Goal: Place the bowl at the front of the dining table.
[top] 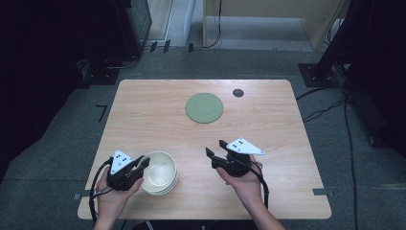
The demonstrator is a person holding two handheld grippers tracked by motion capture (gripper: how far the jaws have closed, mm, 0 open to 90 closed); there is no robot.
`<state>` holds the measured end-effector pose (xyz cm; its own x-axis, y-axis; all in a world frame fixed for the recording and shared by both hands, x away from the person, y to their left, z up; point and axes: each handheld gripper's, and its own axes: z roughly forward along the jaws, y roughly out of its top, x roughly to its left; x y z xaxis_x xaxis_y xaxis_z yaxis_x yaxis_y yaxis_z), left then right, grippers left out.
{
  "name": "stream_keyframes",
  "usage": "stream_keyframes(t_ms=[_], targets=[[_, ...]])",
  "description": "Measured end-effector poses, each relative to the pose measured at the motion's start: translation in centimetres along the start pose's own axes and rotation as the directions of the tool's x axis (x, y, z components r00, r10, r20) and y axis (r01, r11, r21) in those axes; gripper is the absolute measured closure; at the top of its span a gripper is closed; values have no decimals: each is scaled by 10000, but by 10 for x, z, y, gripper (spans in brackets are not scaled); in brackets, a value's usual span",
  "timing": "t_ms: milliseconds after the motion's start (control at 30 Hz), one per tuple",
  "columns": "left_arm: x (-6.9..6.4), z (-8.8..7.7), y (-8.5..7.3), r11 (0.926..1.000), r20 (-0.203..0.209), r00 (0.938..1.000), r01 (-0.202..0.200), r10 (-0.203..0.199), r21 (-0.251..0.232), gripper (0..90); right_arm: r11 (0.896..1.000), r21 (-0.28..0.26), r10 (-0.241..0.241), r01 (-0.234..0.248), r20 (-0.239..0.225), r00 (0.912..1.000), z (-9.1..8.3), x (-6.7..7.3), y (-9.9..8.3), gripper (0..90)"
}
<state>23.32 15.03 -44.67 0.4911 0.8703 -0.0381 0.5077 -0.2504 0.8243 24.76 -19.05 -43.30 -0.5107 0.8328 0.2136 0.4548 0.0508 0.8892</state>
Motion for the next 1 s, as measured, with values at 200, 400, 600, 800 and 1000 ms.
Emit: stream_keyframes(t_ms=[200, 400, 600, 800, 1000], targets=[[2, -3, -1, 9994, 193, 9992, -349, 350, -15, 808, 9995, -294, 113, -143, -972, 9952, 11, 28, 6, 527], [1, -3, -2, 9987, 154, 9987, -483, 485, -163, 827, 9988, 484, 10, 65, -1534, 9882, 21, 52, 9, 550], [4, -12, 1, 9964, 423, 9990, -109, 145, -844, 862, 9970, 758, 349, -164, -2492, 9678, 34, 61, 9, 626], [6, -14, 2, 9950, 563, 9983, -83, 139, -998, 876, 9983, 585, 183, -36, -2518, 9676, 42, 73, 8, 566], [13, -14, 4, 9972, 932, 9950, 413, -354, -620, 723, 9976, 683, 72, 98, -2435, 9699, 47, 77, 3, 566]])
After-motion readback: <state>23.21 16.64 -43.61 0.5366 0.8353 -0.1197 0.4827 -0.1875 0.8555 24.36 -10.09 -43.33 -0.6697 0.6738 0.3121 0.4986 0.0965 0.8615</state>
